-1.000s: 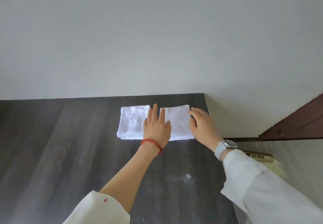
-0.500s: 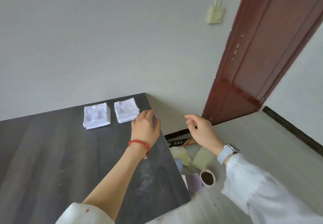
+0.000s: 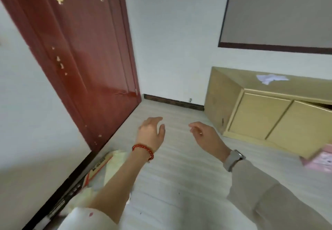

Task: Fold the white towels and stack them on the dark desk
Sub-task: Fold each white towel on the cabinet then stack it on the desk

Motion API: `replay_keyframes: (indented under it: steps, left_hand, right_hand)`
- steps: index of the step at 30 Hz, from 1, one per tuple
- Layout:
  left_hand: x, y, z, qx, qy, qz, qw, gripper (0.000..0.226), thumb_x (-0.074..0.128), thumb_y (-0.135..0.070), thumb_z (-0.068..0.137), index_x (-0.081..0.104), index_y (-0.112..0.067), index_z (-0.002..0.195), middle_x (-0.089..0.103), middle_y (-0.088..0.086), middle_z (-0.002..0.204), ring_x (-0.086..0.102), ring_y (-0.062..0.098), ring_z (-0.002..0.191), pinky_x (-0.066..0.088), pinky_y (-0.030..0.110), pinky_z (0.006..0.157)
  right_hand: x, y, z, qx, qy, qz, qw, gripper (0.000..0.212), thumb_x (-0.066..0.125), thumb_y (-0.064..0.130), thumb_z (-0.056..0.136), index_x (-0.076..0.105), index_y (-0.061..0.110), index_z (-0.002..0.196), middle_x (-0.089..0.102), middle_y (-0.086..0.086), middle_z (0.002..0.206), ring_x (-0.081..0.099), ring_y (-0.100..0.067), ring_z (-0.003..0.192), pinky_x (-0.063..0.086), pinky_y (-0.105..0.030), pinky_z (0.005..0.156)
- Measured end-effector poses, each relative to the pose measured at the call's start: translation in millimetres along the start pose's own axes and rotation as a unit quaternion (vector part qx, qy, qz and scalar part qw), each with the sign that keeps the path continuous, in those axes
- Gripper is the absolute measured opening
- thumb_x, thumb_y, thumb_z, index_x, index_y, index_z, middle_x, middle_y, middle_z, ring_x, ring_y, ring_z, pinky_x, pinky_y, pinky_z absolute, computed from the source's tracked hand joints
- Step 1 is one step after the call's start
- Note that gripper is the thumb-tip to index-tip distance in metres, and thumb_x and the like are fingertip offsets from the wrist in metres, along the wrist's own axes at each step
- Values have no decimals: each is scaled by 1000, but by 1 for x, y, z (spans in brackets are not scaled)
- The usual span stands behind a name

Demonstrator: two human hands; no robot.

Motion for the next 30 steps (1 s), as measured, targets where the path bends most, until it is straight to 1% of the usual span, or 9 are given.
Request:
replay_keyframes:
  steps: [2, 4, 8, 10, 12, 16, 19, 25, 30]
  left_hand:
    - [64, -62, 50, 41, 36, -19, 998, 35, 47, -21, 93, 53, -9, 125, 55, 10, 127, 51, 25, 116, 40, 39, 100]
    - [125, -125, 89, 69, 72, -41, 994, 36, 45, -21, 94, 52, -11, 127, 53, 8, 129, 48, 22, 119, 38, 36, 102]
    - [225, -232, 142, 120, 143, -74, 980, 33, 44, -20, 94, 53, -12, 124, 55, 6, 125, 50, 21, 114, 39, 33, 99]
    - [266, -266, 167, 136, 178, -71, 972, 32, 42, -19, 94, 54, -11, 122, 55, 6, 124, 50, 21, 113, 39, 35, 99]
    - [301, -289, 198, 147, 198, -65, 967, 33, 42, -20, 94, 54, -11, 123, 54, 5, 126, 48, 20, 116, 38, 37, 101]
    - [366, -323, 271, 162, 217, -71, 960, 32, 44, -18, 93, 55, -11, 122, 55, 4, 125, 51, 19, 114, 39, 38, 100]
    - [421, -344, 333, 167, 233, -75, 955, 31, 44, -18, 93, 56, -12, 121, 55, 4, 123, 52, 19, 112, 40, 38, 99]
    - [529, -384, 482, 130, 256, -104, 952, 26, 46, -16, 92, 60, -11, 113, 60, 6, 114, 57, 22, 103, 44, 31, 92]
    - [611, -418, 576, 105, 303, -77, 944, 28, 45, -15, 93, 59, -9, 115, 59, 8, 117, 55, 23, 107, 39, 29, 94]
  right_hand:
    - [-63, -65, 15, 57, -32, -17, 998, 25, 44, 11, 94, 60, 7, 113, 67, -11, 99, 62, -26, 91, 47, -32, 86]
    - [-125, -122, 24, 110, -57, -37, 992, 25, 43, 12, 94, 60, 8, 113, 67, -12, 96, 61, -26, 86, 44, -28, 78]
    - [-227, -216, 46, 173, -100, -56, 978, 27, 41, 11, 94, 59, 8, 113, 68, -13, 95, 62, -30, 87, 49, -38, 80]
    - [-264, -254, 59, 201, -115, -61, 971, 28, 41, 12, 94, 59, 9, 115, 68, -9, 96, 63, -27, 89, 48, -34, 81]
    - [-293, -289, 75, 222, -133, -62, 964, 28, 42, 12, 94, 60, 9, 114, 68, -7, 98, 62, -24, 90, 47, -31, 82]
    - [-335, -358, 120, 249, -155, -54, 954, 27, 42, 11, 93, 60, 10, 113, 68, -7, 94, 63, -23, 86, 49, -33, 83]
    - [-361, -409, 167, 266, -158, -54, 949, 27, 42, 12, 93, 60, 12, 113, 69, -7, 96, 64, -23, 87, 50, -33, 83]
    - [-428, -502, 290, 295, -142, -66, 943, 28, 41, 11, 93, 61, 12, 113, 68, -6, 100, 63, -21, 87, 47, -27, 80]
    - [-483, -576, 368, 311, -138, -67, 938, 27, 42, 11, 92, 62, 12, 110, 68, -5, 95, 61, -21, 79, 45, -27, 73]
Point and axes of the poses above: each hand's wrist, its own z-axis towards the middle knuckle, its own x-axis out of the palm, y = z × x, the point moved 6 cm from there along z, towards the middle knuckle
